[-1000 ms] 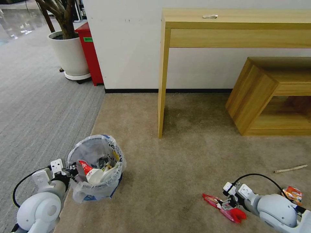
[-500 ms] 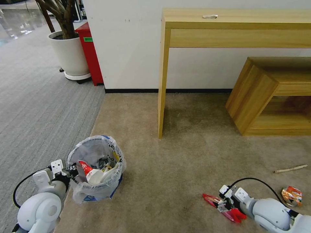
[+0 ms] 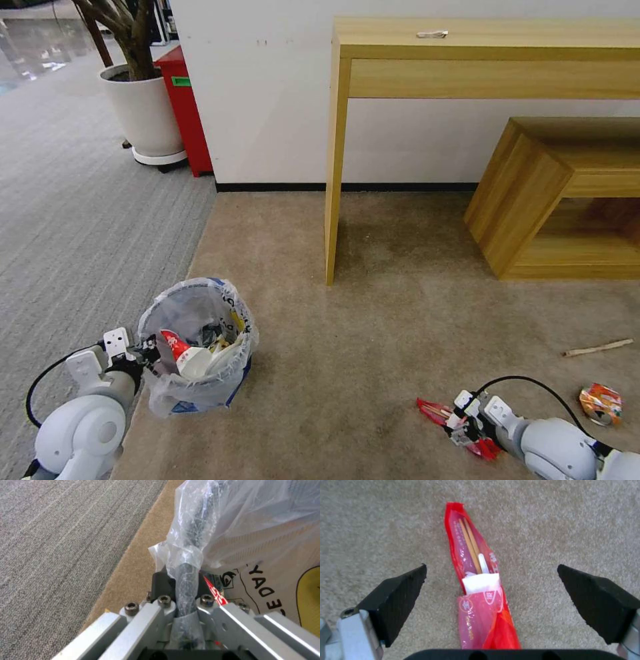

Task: Pick up the trash bin and place the garbage on the floor into it.

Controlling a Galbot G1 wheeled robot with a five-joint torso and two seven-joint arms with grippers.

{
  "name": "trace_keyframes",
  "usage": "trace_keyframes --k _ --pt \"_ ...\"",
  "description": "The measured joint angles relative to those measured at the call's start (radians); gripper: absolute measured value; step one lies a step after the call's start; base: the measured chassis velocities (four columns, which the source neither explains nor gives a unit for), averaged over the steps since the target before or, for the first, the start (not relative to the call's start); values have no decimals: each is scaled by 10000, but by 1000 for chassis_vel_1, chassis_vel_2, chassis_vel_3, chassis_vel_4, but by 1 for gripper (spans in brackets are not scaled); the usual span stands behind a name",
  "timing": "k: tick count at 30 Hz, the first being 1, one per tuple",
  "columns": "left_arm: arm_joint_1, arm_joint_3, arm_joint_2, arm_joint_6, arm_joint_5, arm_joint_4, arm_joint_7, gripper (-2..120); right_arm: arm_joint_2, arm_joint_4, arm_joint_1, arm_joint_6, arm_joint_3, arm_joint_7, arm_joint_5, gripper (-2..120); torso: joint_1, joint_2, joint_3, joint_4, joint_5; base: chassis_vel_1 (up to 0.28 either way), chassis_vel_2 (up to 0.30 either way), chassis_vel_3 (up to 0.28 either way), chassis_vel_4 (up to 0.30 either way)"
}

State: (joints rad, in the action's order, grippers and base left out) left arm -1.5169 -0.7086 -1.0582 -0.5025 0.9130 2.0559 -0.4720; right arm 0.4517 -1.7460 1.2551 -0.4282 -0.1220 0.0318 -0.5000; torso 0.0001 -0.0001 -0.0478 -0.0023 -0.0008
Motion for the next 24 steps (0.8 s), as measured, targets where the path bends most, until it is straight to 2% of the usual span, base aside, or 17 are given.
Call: trace_keyframes --k 24 --pt "-29 -128 41 0 124 138 -16 0 547 860 -64 317 -18 -19 210 92 0 0 0 0 1 0 0 0 0"
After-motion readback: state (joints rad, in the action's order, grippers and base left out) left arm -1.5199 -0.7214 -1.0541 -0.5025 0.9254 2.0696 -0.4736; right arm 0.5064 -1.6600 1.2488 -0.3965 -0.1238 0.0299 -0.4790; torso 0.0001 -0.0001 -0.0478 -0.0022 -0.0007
